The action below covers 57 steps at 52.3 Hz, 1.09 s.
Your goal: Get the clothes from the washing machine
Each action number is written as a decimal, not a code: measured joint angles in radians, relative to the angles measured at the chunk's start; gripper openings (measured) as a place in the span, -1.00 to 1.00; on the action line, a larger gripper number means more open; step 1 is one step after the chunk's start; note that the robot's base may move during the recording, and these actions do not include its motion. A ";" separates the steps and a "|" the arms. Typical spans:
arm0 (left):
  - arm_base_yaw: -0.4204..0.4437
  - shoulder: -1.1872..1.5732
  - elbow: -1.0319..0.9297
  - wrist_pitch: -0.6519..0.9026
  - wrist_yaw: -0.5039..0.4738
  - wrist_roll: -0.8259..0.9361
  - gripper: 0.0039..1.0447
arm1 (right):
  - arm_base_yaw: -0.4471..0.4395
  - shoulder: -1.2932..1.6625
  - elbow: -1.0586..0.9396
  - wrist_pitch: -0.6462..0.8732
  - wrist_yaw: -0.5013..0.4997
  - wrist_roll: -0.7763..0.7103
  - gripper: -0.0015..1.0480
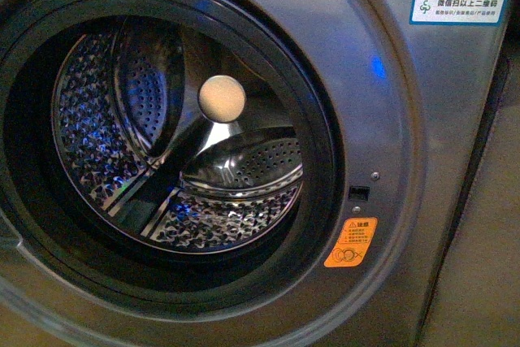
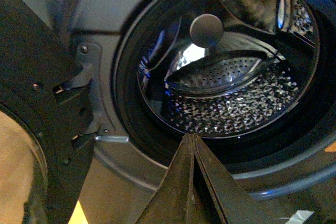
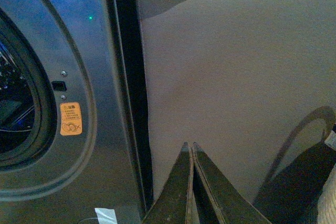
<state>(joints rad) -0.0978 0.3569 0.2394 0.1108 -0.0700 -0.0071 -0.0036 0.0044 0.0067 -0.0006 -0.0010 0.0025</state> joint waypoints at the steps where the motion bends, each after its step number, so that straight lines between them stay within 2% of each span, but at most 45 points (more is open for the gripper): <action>1: 0.024 -0.007 -0.009 0.002 0.030 0.000 -0.94 | 0.000 0.000 0.000 0.000 0.000 0.000 -0.95; 4: 0.079 -0.032 -0.037 0.008 0.062 0.001 -0.94 | 0.000 0.000 0.000 0.000 0.000 0.000 -0.95; 7: 0.092 -0.046 -0.055 0.010 0.061 0.000 -0.94 | 0.000 0.000 0.000 0.000 0.000 0.000 -0.95; 29: 0.095 -0.154 -0.157 0.012 0.070 0.001 -0.94 | 0.000 0.000 0.000 0.000 0.000 0.000 -0.95; 36: 0.095 -0.284 -0.173 -0.112 0.071 0.001 -0.94 | 0.000 0.000 0.000 0.000 0.000 0.000 -0.95; 57: 0.095 -0.352 -0.221 -0.113 0.070 0.002 -0.94 | 0.000 0.000 0.000 0.000 0.000 0.000 -0.95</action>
<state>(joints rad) -0.0025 0.0048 0.0185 -0.0017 -0.0002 -0.0048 -0.0036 0.0044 0.0067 -0.0006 -0.0013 0.0025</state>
